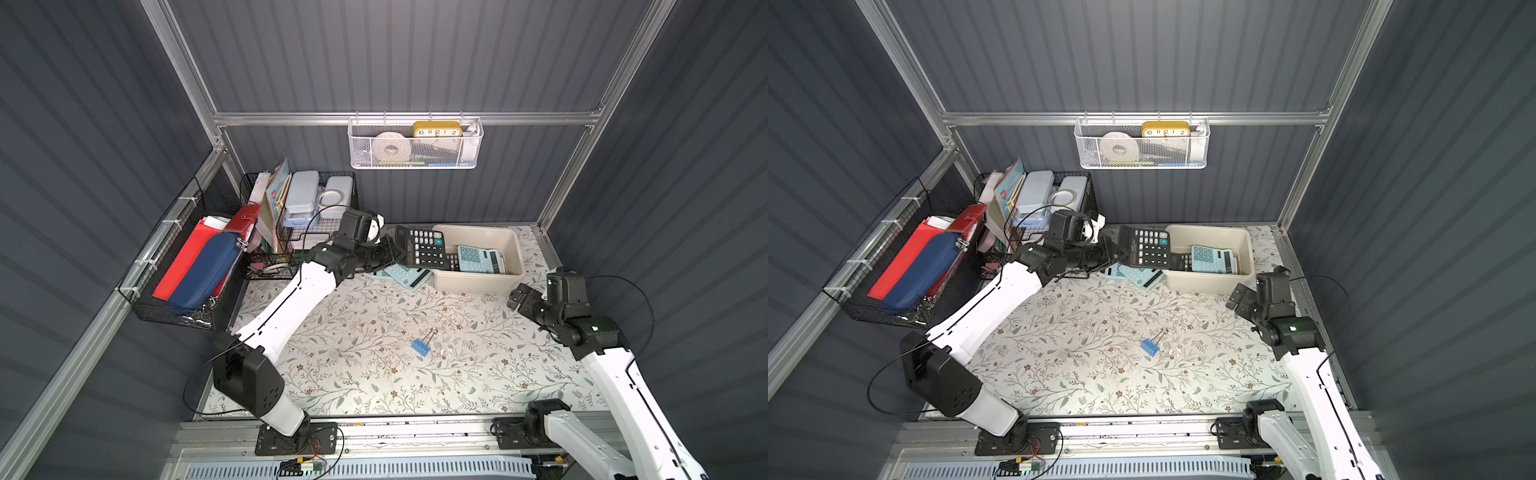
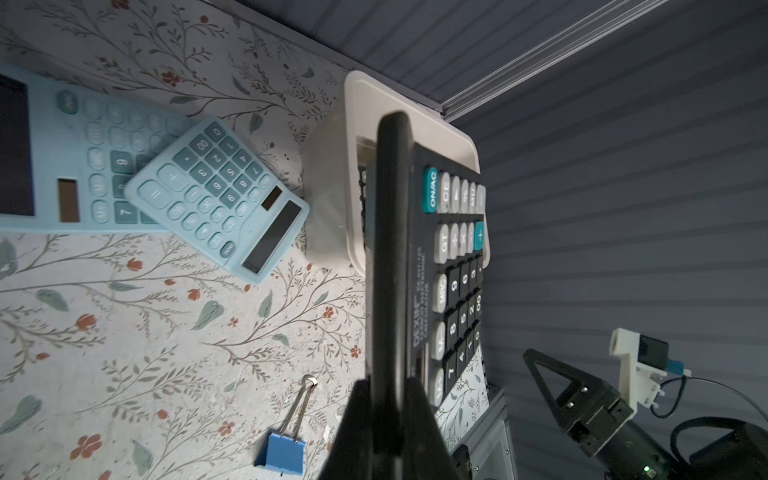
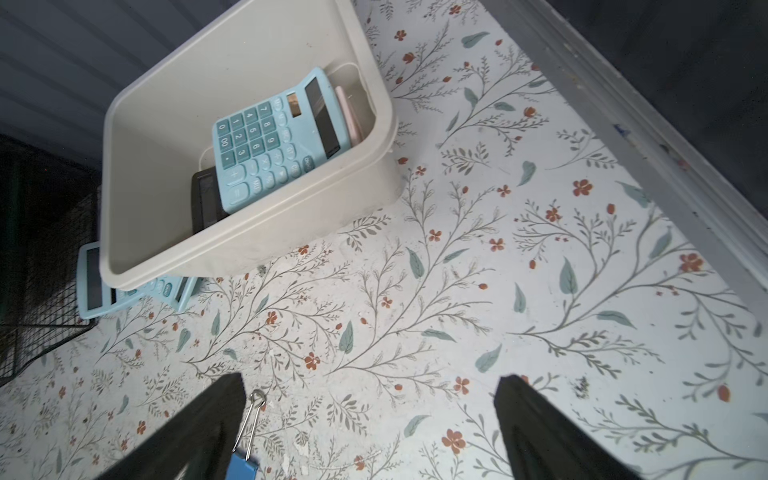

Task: Put the calculator in the storage box
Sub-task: Place the calculator in the storage box.

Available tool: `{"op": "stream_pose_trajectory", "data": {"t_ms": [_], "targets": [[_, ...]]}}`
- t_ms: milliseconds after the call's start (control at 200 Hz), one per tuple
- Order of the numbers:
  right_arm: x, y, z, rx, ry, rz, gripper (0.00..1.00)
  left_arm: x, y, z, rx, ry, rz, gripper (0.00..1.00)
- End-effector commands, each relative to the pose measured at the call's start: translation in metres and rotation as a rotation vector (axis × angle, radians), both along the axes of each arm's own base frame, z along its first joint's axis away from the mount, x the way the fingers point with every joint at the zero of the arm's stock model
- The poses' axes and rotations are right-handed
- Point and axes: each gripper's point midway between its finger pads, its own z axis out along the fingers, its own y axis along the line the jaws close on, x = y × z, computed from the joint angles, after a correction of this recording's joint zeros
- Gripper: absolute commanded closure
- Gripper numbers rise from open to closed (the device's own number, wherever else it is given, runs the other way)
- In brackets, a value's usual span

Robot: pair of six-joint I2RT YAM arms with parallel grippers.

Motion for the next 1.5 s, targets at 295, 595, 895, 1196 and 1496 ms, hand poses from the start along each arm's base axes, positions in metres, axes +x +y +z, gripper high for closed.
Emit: {"op": "stream_pose_trajectory", "data": {"t_ms": [295, 595, 895, 1196, 1496], "targets": [[-0.005, -0.018, -0.001, -0.053, 0.003, -0.078, 0.01, 0.048, -0.082, -0.017, 0.057, -0.02, -0.096, 1.0], [-0.003, -0.018, -0.008, -0.053, 0.027, -0.077, 0.01, 0.073, -0.123, -0.067, 0.12, 0.012, -0.1, 1.0], [0.001, -0.016, -0.014, -0.037, 0.04, -0.069, 0.01, 0.088, -0.141, -0.111, 0.153, 0.038, -0.08, 1.0], [0.001, -0.017, -0.015, -0.035, 0.042, -0.074, 0.01, 0.092, -0.149, -0.136, 0.158, 0.067, -0.077, 1.0], [0.004, -0.017, -0.014, -0.03, 0.046, -0.075, 0.01, 0.088, -0.148, -0.124, 0.143, 0.071, -0.081, 0.66]]}}
